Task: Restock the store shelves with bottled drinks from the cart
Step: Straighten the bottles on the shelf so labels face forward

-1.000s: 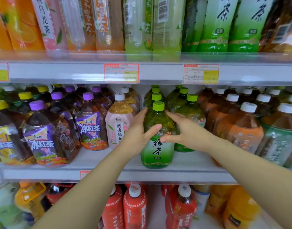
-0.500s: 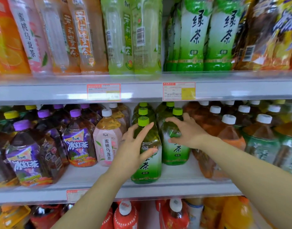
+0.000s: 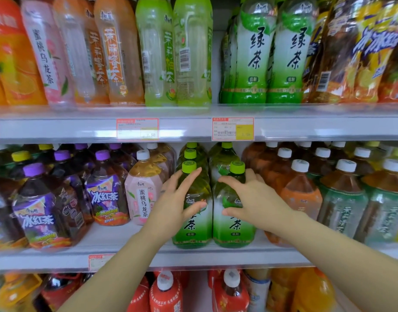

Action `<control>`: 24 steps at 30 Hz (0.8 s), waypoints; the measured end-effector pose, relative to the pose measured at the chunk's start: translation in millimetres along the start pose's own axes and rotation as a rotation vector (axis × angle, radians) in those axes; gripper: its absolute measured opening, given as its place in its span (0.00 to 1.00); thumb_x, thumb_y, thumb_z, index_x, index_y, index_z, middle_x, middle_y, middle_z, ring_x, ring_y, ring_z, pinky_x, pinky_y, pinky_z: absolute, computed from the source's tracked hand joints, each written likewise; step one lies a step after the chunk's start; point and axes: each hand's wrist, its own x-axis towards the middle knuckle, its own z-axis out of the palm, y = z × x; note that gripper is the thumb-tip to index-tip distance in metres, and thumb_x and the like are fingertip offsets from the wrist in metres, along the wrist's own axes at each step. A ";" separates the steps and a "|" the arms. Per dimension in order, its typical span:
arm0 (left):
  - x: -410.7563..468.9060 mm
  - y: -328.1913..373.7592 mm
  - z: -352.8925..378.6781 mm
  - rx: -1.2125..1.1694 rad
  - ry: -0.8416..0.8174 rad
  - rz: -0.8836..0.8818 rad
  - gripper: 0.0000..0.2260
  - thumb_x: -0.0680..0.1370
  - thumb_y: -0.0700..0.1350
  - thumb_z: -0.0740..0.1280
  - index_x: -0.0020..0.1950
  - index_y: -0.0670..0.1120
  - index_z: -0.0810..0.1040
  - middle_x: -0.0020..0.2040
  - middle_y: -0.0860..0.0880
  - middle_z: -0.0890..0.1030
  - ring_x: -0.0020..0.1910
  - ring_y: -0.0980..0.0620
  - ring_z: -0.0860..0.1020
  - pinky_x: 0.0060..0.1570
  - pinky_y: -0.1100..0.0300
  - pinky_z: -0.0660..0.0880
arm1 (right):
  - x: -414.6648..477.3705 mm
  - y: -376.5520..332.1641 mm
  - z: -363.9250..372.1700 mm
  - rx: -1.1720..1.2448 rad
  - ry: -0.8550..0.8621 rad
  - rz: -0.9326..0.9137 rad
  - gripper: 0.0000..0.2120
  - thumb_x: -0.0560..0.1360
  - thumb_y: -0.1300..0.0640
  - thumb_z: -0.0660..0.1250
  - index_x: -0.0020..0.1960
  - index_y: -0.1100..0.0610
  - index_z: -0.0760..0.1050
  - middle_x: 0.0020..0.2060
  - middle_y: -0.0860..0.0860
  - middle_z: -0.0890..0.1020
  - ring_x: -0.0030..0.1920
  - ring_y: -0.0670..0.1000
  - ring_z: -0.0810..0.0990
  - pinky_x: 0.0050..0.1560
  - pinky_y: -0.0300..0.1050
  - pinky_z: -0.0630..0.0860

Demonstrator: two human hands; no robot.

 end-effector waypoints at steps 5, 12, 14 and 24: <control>-1.4 -0.6 0.5 0.002 0.003 0.001 0.30 0.70 0.67 0.56 0.67 0.73 0.44 0.75 0.48 0.55 0.73 0.44 0.58 0.66 0.47 0.67 | 0.0 31.6 -38.6 0.389 0.193 -0.020 0.26 0.76 0.48 0.64 0.72 0.47 0.61 0.66 0.50 0.72 0.65 0.51 0.72 0.66 0.46 0.67; 0.3 -4.3 5.2 0.003 0.052 0.018 0.31 0.74 0.60 0.63 0.69 0.69 0.47 0.75 0.47 0.57 0.72 0.43 0.59 0.66 0.47 0.65 | 77.0 81.5 -44.5 0.083 -0.119 -0.002 0.29 0.75 0.54 0.66 0.73 0.56 0.60 0.69 0.57 0.69 0.64 0.57 0.73 0.64 0.44 0.67; 0.4 -4.4 5.1 0.009 0.068 0.034 0.31 0.73 0.61 0.62 0.69 0.70 0.47 0.74 0.47 0.57 0.72 0.43 0.59 0.66 0.46 0.64 | 102.5 82.7 -38.2 0.105 -0.130 0.033 0.31 0.75 0.51 0.66 0.73 0.60 0.59 0.70 0.59 0.66 0.67 0.58 0.69 0.68 0.49 0.64; 1.4 -10.7 8.8 0.037 0.090 0.041 0.30 0.69 0.68 0.54 0.69 0.71 0.46 0.72 0.49 0.59 0.69 0.44 0.64 0.60 0.46 0.72 | 165.1 72.9 -0.8 0.312 -0.051 0.050 0.20 0.76 0.52 0.65 0.66 0.57 0.70 0.66 0.54 0.71 0.66 0.54 0.69 0.59 0.39 0.64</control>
